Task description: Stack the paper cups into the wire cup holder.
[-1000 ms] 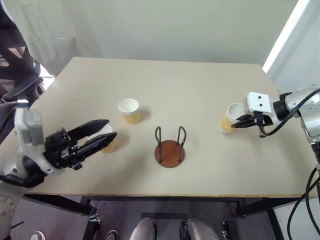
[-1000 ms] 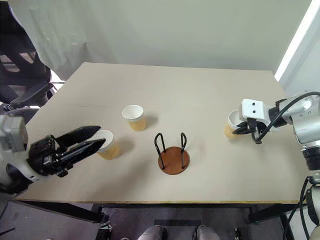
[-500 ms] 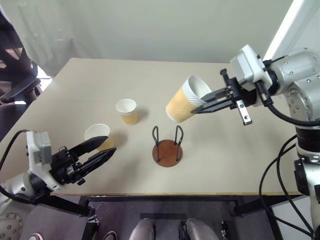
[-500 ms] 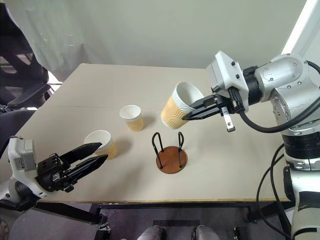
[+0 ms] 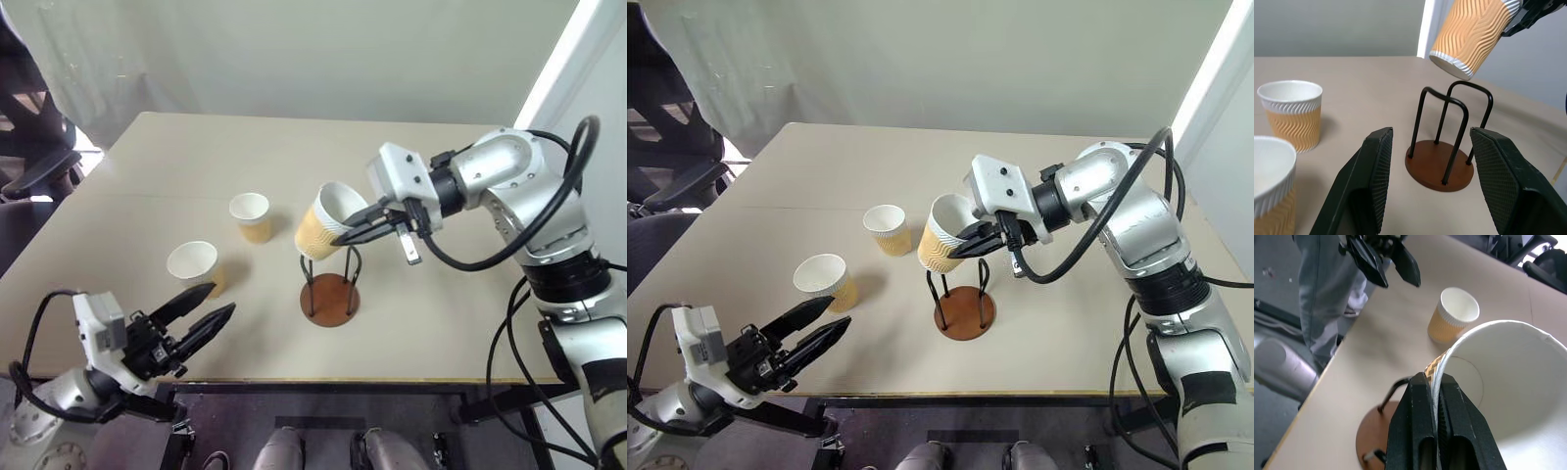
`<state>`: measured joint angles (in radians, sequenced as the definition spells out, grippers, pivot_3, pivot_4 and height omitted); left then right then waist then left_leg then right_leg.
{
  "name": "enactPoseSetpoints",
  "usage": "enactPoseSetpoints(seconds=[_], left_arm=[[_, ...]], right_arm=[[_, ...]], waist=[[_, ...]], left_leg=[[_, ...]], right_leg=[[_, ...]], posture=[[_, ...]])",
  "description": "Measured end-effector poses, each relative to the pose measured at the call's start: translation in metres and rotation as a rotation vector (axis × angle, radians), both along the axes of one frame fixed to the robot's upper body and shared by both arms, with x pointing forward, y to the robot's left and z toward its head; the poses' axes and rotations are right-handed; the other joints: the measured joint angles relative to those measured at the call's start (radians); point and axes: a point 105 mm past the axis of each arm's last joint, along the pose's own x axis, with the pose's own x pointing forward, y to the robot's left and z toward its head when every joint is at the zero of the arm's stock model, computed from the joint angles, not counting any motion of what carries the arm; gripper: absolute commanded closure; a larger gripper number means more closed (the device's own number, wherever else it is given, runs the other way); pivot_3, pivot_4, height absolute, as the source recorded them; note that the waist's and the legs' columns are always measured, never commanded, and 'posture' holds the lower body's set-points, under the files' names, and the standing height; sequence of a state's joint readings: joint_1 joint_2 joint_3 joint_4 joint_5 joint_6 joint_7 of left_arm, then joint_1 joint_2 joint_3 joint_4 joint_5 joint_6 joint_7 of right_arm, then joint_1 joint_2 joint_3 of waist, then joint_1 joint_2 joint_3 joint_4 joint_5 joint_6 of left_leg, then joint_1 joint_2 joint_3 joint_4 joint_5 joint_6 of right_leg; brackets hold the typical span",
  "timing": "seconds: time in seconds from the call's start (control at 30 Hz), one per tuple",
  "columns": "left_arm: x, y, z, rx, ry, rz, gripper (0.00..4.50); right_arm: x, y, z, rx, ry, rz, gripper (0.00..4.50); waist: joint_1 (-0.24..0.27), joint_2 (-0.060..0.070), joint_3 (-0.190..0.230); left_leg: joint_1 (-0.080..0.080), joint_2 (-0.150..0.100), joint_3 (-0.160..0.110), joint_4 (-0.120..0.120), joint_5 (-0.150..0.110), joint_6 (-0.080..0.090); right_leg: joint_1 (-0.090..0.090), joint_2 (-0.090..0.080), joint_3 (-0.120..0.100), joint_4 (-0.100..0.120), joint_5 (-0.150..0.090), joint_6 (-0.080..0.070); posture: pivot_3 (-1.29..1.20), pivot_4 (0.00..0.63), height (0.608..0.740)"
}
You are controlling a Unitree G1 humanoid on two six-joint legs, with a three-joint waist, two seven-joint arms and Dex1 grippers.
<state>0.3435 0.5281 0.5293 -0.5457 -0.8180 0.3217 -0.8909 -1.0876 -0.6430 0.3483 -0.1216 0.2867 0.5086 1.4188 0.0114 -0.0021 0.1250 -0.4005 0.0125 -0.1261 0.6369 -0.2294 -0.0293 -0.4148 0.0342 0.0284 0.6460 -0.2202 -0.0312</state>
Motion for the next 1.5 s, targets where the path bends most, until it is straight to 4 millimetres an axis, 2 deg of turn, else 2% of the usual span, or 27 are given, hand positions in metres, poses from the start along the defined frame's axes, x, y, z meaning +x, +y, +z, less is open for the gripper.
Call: enactPoseSetpoints(seconds=[0.27, 0.57, 1.1, 1.2, 1.43, 1.5], left_arm=[[0.001, -0.002, -0.004, 0.010, 0.002, 0.002, 1.81], [0.002, 0.001, -0.006, 0.019, 0.014, 0.015, 1.81], [0.001, 0.004, -0.010, 0.023, 0.036, 0.041, 1.81], [0.001, 0.004, -0.010, 0.025, 0.037, 0.041, 1.81], [0.001, 0.004, -0.009, 0.035, 0.036, 0.038, 1.81], [0.002, 0.004, -0.008, 0.040, 0.034, 0.034, 1.81]], right_arm=[[-0.003, 0.000, -0.011, -0.051, 0.004, 0.025, 4.48], [0.005, -0.005, -0.029, -0.129, -0.022, -0.004, 4.48], [0.003, 0.002, -0.035, -0.152, -0.038, 0.038, 4.48], [0.003, 0.002, -0.035, -0.152, -0.039, 0.039, 3.88], [0.002, 0.003, -0.035, -0.148, -0.040, 0.043, 1.61], [0.003, 0.003, -0.035, -0.146, -0.040, 0.040, 1.61]], waist=[[0.000, 0.000, 0.000], [0.000, 0.000, 0.000], [0.000, 0.000, 0.000], [0.000, 0.000, 0.000], [0.000, 0.000, 0.000], [0.000, 0.000, 0.000]], left_leg=[[0.000, 0.000, 0.000, 0.001, 0.000, 0.000], [0.000, 0.000, 0.000, 0.002, 0.000, 0.000], [0.000, 0.000, 0.000, 0.001, 0.000, 0.000], [0.000, 0.000, 0.000, 0.002, 0.000, 0.000], [0.000, 0.000, 0.000, 0.001, 0.000, 0.000], [0.000, 0.000, 0.000, 0.001, 0.000, 0.000]], right_leg=[[0.000, 0.000, 0.000, 0.000, 0.000, 0.000], [0.000, 0.000, 0.000, 0.000, 0.001, 0.000], [0.000, 0.000, 0.000, 0.000, 0.001, -0.001], [0.000, 0.000, 0.000, 0.000, 0.001, -0.001], [0.000, 0.000, 0.000, 0.000, 0.001, -0.001], [0.000, 0.000, 0.000, 0.000, 0.001, -0.001]], posture=[[0.00, 0.150, 0.740], [0.00, 0.150, 0.740], [0.00, 0.150, 0.740], [0.00, 0.150, 0.740], [0.00, 0.150, 0.740], [0.00, 0.150, 0.740]])
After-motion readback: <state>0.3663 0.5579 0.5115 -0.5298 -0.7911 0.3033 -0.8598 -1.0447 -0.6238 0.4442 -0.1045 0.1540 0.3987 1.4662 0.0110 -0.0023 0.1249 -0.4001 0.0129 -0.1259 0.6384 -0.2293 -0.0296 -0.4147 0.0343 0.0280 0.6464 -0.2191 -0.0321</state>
